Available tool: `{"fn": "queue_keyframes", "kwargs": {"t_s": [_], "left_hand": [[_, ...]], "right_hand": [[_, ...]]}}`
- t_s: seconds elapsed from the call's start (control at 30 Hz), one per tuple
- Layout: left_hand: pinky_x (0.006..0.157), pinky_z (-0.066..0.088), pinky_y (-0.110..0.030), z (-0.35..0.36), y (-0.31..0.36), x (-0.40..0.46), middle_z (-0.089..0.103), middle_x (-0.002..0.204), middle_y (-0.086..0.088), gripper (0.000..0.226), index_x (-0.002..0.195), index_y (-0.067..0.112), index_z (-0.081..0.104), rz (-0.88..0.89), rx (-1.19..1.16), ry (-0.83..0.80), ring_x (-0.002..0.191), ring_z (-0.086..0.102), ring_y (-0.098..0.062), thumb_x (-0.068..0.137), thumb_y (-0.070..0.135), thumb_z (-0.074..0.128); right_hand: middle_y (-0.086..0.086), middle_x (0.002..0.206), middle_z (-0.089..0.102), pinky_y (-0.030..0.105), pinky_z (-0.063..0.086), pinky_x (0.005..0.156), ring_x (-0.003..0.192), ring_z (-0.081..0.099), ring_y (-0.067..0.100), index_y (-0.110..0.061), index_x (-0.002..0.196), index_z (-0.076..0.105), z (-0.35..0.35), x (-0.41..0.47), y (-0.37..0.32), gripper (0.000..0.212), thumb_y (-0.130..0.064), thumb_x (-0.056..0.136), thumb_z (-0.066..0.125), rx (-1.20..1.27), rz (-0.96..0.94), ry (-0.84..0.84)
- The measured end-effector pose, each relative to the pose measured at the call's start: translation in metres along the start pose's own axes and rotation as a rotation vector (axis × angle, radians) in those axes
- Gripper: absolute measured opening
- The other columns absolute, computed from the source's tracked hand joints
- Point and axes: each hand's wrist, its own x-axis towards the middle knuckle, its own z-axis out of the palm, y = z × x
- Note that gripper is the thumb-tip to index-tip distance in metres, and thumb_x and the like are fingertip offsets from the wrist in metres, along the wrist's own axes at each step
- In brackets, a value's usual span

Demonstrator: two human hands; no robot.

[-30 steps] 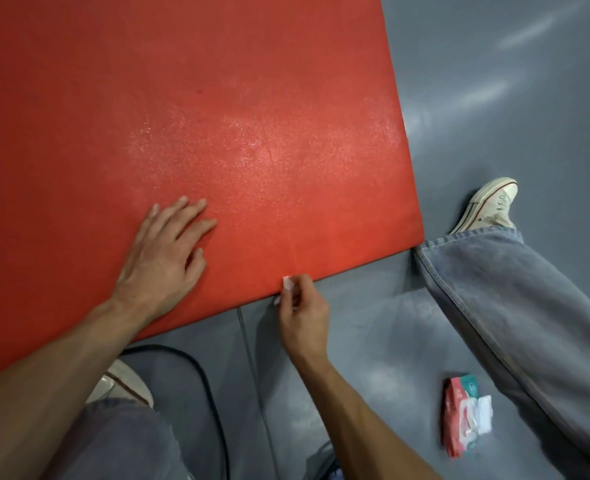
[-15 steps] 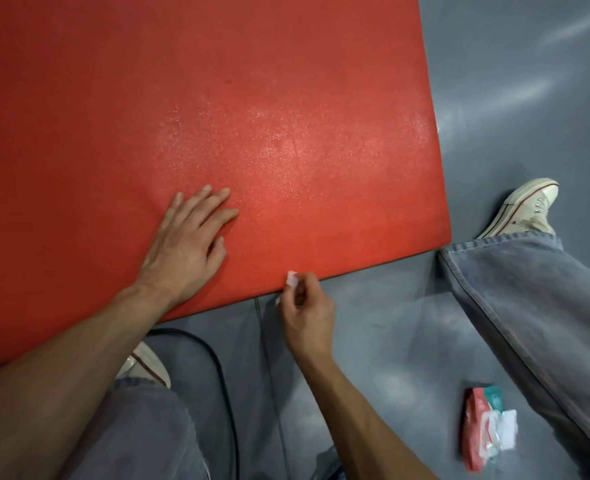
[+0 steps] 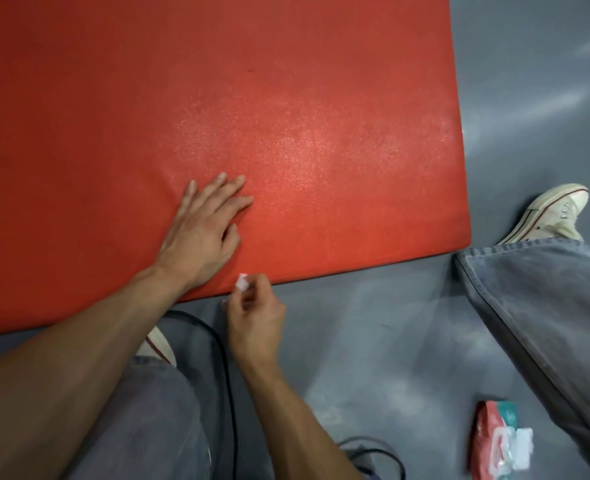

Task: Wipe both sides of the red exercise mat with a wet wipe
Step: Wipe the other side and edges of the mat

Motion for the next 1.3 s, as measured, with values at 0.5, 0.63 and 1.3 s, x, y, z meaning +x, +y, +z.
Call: {"fn": "queue_keyframes", "kwargs": {"t_s": [0.5, 0.63, 1.3], "left_hand": [[0.127, -0.012, -0.039, -0.009, -0.006, 0.002, 0.018, 0.169, 0.012, 0.052, 0.151, 0.028, 0.045, -0.041, -0.091, -0.106, 0.157, 0.000, -0.007, 0.101, 0.015, 0.053], [0.125, -0.013, -0.036, -0.011, -0.007, 0.002, 0.015, 0.170, 0.013, 0.052, 0.153, 0.028, 0.043, -0.038, -0.109, -0.132, 0.157, -0.003, -0.006, 0.103, 0.016, 0.052], [0.121, -0.021, -0.041, -0.017, 0.002, 0.002, -0.017, 0.167, 0.014, 0.061, 0.163, 0.032, 0.020, -0.090, 0.245, -0.232, 0.155, -0.016, -0.009, 0.105, 0.025, 0.038]], "right_hand": [[-0.002, 0.065, 0.062, 0.035, 0.050, 0.066, 0.062, 0.061, 0.019, -0.012, 0.073, 0.056, -0.144, 0.101, 0.029, 0.020, -0.019, 0.087, 0.069, -0.305, 0.155, 0.404], [-0.010, 0.056, 0.045, 0.026, 0.029, 0.054, 0.054, 0.040, 0.010, -0.016, 0.071, 0.053, -0.059, 0.047, -0.005, 0.025, -0.011, 0.091, 0.065, -0.281, -0.081, 0.109], [-0.001, 0.070, 0.073, 0.039, 0.057, 0.060, 0.062, 0.070, 0.019, -0.016, 0.082, 0.069, -0.358, 0.187, -0.242, 0.010, -0.011, 0.091, 0.069, -0.973, -0.115, -0.180]]}}
